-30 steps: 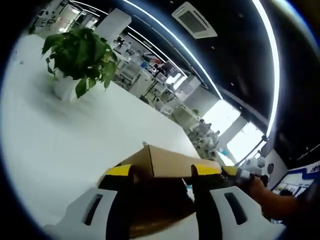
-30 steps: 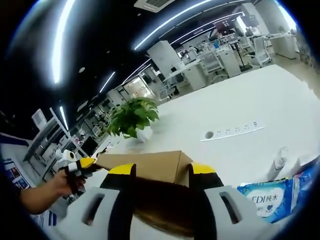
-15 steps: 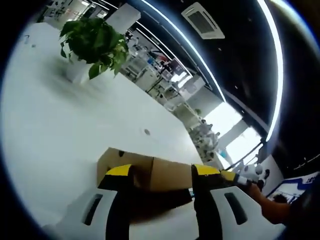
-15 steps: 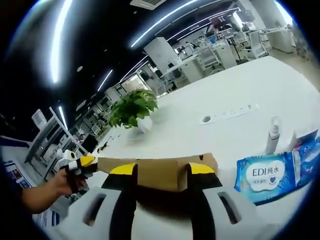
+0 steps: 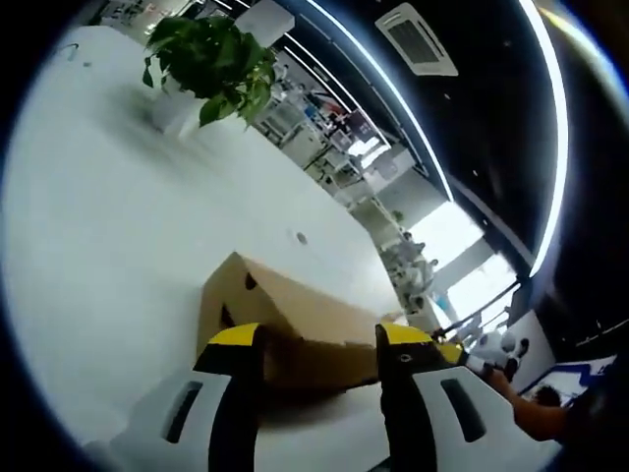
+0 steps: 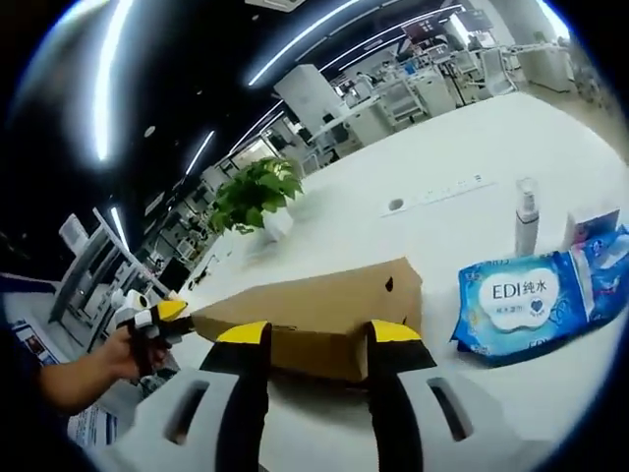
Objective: Operate the shoe box by opening the lid, removing the specified soft item, and placing it in the target area until the item is outside and the box remains undamaged.
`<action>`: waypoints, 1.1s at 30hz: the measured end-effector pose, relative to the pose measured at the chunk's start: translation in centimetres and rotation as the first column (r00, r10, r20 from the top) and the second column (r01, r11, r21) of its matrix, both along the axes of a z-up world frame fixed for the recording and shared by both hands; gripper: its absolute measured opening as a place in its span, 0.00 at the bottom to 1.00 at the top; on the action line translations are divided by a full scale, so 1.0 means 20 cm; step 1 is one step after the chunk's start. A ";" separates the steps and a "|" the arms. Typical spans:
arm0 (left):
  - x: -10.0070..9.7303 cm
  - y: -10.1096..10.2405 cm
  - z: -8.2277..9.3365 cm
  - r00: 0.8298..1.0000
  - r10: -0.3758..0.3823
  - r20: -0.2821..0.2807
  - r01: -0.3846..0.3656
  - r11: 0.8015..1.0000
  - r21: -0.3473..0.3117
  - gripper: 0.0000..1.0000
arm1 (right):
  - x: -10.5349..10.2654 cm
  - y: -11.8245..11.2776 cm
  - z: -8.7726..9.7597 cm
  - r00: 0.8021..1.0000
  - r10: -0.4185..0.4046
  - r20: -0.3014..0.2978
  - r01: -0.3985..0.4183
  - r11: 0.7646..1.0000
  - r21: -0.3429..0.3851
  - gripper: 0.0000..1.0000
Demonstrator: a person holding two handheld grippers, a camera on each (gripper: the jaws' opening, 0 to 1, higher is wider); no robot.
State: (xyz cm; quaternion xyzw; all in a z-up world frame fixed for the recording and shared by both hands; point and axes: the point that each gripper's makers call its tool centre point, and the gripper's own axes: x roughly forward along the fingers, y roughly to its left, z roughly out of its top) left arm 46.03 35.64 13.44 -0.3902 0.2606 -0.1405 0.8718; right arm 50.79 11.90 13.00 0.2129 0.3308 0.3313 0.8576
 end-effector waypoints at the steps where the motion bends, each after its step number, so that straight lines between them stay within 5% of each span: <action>1: 0.00 0.00 -0.02 1.000 0.003 -0.011 -0.003 1.000 -0.003 0.46 | 0.00 0.00 -0.01 1.000 0.003 -0.004 -0.003 1.000 -0.003 0.36; 18: 0.01 0.02 -0.25 0.995 -0.005 -0.101 0.007 1.000 0.016 0.48 | -0.06 -0.01 -0.30 0.995 0.079 -0.066 -0.087 0.987 -0.134 0.31; 33: 0.09 0.04 -0.36 0.991 -0.009 -0.133 0.016 0.999 0.048 0.46 | -0.03 -0.04 -0.40 0.993 0.105 -0.057 -0.115 0.968 -0.225 0.18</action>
